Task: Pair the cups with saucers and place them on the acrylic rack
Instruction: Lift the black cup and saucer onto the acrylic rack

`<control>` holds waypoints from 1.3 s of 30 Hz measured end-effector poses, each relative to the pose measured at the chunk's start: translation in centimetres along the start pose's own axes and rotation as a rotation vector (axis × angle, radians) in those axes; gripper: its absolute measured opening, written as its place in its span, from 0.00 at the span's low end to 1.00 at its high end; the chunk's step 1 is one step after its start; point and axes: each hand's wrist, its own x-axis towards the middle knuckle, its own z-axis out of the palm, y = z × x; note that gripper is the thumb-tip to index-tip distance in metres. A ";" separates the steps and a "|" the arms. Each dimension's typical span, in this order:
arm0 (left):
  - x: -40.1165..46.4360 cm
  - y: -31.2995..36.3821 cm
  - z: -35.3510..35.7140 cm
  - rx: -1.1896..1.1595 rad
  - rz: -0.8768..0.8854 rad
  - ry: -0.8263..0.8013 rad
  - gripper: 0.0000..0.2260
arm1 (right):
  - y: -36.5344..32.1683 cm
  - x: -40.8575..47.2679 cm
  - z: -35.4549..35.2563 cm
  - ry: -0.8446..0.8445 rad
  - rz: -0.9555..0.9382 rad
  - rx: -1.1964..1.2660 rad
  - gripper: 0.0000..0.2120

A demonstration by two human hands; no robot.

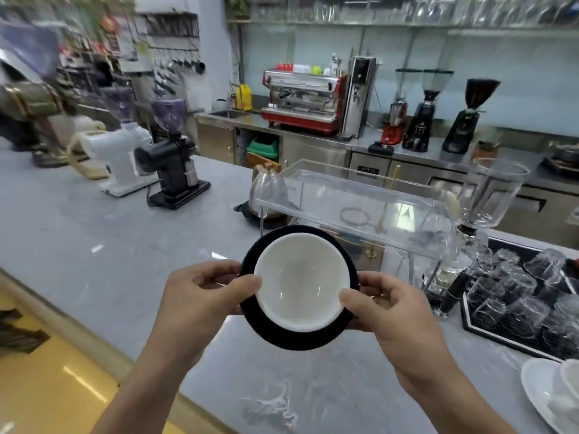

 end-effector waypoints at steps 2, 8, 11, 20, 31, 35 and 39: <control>0.7 1.0 -0.2 0.001 0.023 0.013 0.18 | -1.0 0.6 0.2 -0.020 -0.020 -0.006 0.13; 3.6 4.3 0.2 0.014 0.095 0.001 0.11 | -4.9 3.0 0.3 -0.025 -0.088 0.018 0.10; 5.4 6.1 0.8 0.029 0.140 -0.030 0.03 | -6.9 4.4 0.0 -0.025 -0.127 0.022 0.09; 12.0 10.9 3.6 0.100 0.110 -0.122 0.10 | -12.0 10.2 -0.7 -0.027 -0.116 -0.063 0.11; 20.9 12.1 6.6 0.328 -0.096 -0.170 0.16 | -13.3 18.3 -0.7 -0.013 0.102 -0.095 0.16; 22.6 11.8 7.4 0.395 -0.180 -0.209 0.19 | -12.7 20.3 -0.8 -0.010 0.148 -0.127 0.19; 23.6 11.7 8.1 0.481 -0.206 -0.235 0.19 | -12.2 21.3 -1.1 -0.013 0.212 -0.171 0.17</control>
